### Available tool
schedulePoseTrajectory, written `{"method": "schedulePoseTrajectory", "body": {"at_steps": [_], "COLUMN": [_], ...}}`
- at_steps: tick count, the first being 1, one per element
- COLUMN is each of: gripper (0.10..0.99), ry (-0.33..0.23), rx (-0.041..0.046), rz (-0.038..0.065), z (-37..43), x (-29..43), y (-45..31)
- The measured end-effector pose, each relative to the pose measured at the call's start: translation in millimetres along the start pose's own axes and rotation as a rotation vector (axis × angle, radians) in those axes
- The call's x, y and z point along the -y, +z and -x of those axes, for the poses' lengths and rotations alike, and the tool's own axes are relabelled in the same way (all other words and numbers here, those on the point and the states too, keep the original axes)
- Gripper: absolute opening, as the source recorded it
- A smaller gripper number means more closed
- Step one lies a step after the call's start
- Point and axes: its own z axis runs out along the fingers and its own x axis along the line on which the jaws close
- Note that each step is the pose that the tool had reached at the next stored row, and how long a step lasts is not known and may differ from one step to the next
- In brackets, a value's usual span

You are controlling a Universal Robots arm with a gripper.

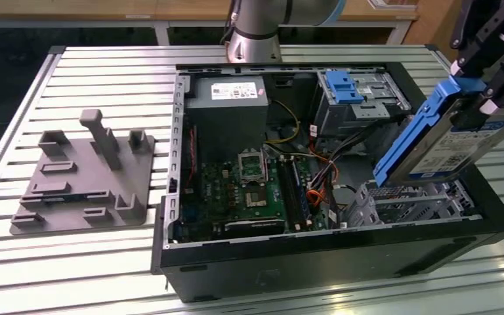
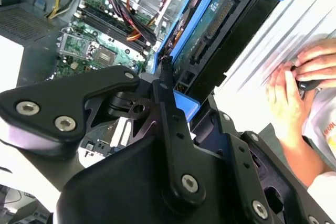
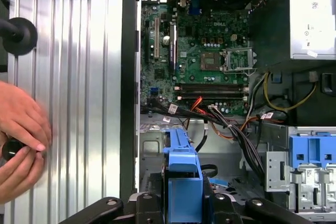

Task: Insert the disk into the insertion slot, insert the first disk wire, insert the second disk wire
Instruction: 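Insert the disk into the insertion slot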

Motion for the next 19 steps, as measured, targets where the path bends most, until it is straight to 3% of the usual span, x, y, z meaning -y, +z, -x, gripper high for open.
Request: {"method": "schedulePoseTrajectory", "body": {"at_steps": [4, 12, 19], "gripper": [0.365, 0.365, 0.365], "ry": [-0.003, -0.004, -0.004], "rx": [0.0230, 0.0237, 0.0235], "rz": [0.000, 0.000, 0.000], "z": [-1.2, -1.3, -1.2], "x": [0.0, 0.5, 6.2], "y": [0.0, 0.1, 0.6]}}
